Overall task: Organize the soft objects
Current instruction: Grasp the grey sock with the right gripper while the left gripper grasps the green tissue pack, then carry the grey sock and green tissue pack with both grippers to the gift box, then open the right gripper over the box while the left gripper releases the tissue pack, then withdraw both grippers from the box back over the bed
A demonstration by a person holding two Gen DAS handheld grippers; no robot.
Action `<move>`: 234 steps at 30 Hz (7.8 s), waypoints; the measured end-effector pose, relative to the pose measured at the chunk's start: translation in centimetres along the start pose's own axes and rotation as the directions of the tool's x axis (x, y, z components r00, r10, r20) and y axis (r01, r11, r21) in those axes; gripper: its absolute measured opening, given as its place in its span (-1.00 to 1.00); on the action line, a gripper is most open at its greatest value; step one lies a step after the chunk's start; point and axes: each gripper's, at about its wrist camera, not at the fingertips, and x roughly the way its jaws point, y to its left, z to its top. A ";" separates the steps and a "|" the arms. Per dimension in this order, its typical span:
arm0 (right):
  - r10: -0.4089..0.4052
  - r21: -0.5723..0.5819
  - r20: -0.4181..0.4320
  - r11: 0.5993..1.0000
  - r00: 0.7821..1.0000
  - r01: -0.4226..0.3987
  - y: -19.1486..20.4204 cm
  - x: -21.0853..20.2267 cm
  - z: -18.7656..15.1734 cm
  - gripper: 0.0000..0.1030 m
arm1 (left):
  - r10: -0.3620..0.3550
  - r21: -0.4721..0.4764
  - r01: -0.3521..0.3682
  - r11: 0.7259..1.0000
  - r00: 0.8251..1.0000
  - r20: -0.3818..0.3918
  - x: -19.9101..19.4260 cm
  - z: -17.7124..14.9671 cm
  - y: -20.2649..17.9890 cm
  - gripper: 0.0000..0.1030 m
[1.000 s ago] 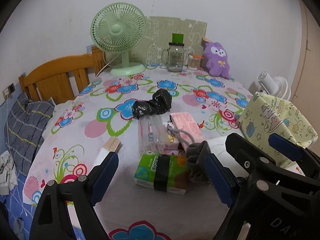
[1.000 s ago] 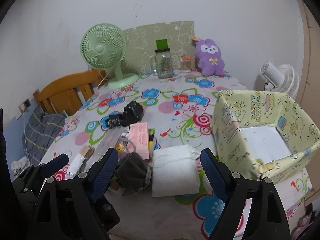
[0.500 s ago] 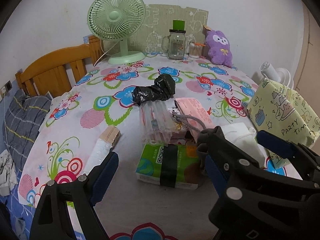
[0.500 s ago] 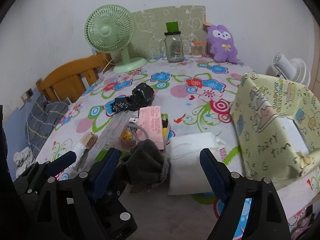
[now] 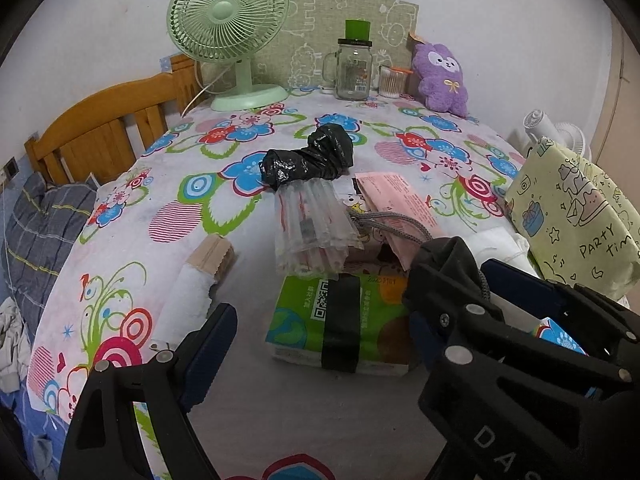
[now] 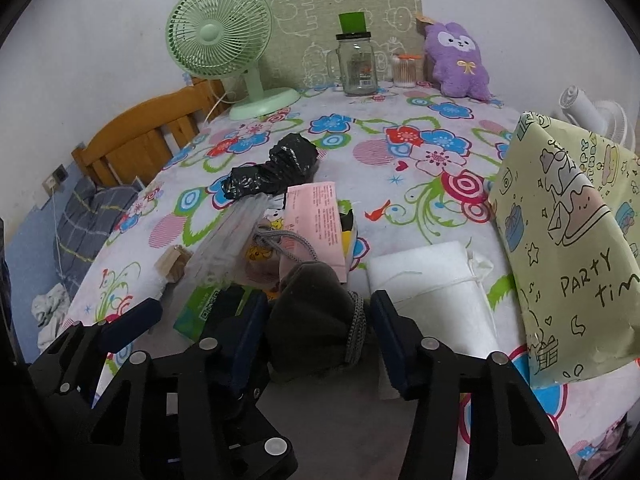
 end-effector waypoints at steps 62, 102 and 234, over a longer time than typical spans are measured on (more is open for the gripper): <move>0.001 0.016 0.179 1.000 0.984 -0.004 0.0 -8.1 2.2 -0.30 | -0.033 -0.014 0.035 0.999 0.991 0.133 -6.8 2.7 -1.7 0.34; -0.049 0.060 0.303 0.998 0.952 0.032 -5.6 -13.9 7.2 -0.30 | -0.053 0.028 0.047 0.999 0.966 0.254 -10.5 7.8 -8.5 0.35; -0.191 0.036 0.336 0.981 0.922 0.191 -4.9 -14.3 4.7 0.86 | -0.171 0.133 0.138 0.981 0.945 0.280 -10.3 5.4 -8.2 0.93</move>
